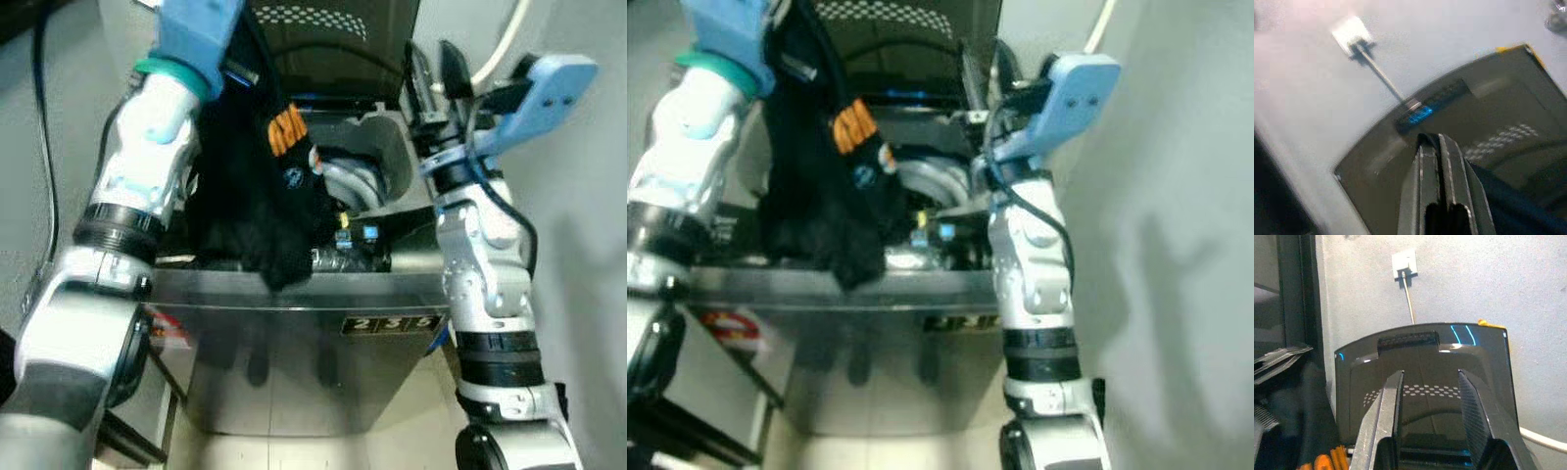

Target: Clothes washing

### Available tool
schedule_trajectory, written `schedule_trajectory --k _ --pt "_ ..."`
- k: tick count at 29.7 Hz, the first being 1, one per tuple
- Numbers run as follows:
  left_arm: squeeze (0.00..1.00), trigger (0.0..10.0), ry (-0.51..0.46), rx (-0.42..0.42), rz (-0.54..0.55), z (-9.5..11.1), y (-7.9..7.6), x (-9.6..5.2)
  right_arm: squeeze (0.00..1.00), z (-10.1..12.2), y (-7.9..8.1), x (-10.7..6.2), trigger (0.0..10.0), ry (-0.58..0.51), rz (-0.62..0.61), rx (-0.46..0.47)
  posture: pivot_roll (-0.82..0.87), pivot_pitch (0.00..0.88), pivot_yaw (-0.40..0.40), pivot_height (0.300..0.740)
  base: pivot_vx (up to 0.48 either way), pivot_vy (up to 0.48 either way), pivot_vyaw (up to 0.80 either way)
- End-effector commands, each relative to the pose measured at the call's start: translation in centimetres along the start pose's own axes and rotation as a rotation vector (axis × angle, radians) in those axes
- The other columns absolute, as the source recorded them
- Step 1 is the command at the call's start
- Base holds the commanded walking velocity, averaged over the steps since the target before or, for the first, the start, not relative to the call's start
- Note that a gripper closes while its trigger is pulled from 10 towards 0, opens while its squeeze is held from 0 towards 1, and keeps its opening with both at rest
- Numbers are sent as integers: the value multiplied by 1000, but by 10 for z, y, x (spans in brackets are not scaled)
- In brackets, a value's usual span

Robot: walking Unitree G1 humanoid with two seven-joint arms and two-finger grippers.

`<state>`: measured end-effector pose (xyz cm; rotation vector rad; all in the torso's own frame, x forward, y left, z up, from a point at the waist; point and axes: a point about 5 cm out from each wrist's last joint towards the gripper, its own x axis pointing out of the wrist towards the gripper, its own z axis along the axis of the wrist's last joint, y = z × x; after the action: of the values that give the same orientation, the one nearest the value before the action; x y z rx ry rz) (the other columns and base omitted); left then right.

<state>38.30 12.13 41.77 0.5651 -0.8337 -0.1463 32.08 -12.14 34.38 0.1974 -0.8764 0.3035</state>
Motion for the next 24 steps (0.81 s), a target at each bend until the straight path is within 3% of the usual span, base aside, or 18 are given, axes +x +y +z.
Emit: schedule_trajectory --k 1,2,3,5,6,7,8,9,11,13,15,18,20,21,24 --pt "0 10000 209 -135 -153 -31 -23 -7 0 -2 -2 -10 10000 25 -16 -18 -81 185 57 740 0 0 0" --pt "0 10000 332 -262 -204 -51 -35 -17 0 -4 -4 -14 10000 38 -26 -24 -87 192 65 740 0 0 0" --pt "0 10000 332 -262 -204 -51 -35 -17 0 -4 -4 -14 10000 38 -26 -24 -87 192 65 740 0 0 0" --pt "0 10000 460 -415 -268 -74 -50 -33 0 -6 -8 -20 10000 52 -42 -35 -99 202 68 740 0 0 0" --pt "0 10000 460 -415 -268 -74 -50 -33 0 -6 -8 -20 10000 52 -42 -35 -99 202 68 740 0 0 0" --pt "420 10000 473 -521 -385 -82 -66 -47 0 -7 -14 -28 10000 73 -66 -50 -92 206 68 740 0 0 0" --pt "420 10000 473 -521 -385 -82 -66 -47 0 -7 -14 -28 10000 73 -66 -50 -92 206 68 740 0 0 0" --pt "1000 10000 459 -538 -418 -83 -70 -51 0 -7 -15 -31 10000 79 -74 -55 -92 206 68 740 0 0 0" --pt "1000 10000 425 -566 -439 -80 -71 -52 0 -8 -17 -32 10000 85 -81 -55 -86 203 67 740 0 0 0" --pt "1000 10000 294 -625 -424 -62 -62 -51 0 -10 -18 -33 10000 95 -89 -42 -65 190 61 740 0 0 0" --pt "1000 10000 278 -628 -418 -60 -61 -51 0 -10 -18 -33 10000 96 -90 -39 -65 190 61 740 0 0 0" --pt "1000 10000 127 -670 -474 -30 -53 -59 0 -13 -14 -30 10000 101 -76 -22 -40 169 57 740 0 0 0" --pt "1000 10000 109 -682 -489 -25 -52 -61 0 -14 -13 -30 10000 102 -74 -20 -40 169 57 740 0 0 0" --pt "0 10000 91 -695 -491 -21 -51 -65 0 -15 -12 -30 10000 103 -71 -15 -26 156 52 740 0 0 0" --pt "0 10000 51 -678 -497 -12 -48 -75 0 -17 -11 -30 10000 107 -68 -6 -15 144 51 740 0 0 0"
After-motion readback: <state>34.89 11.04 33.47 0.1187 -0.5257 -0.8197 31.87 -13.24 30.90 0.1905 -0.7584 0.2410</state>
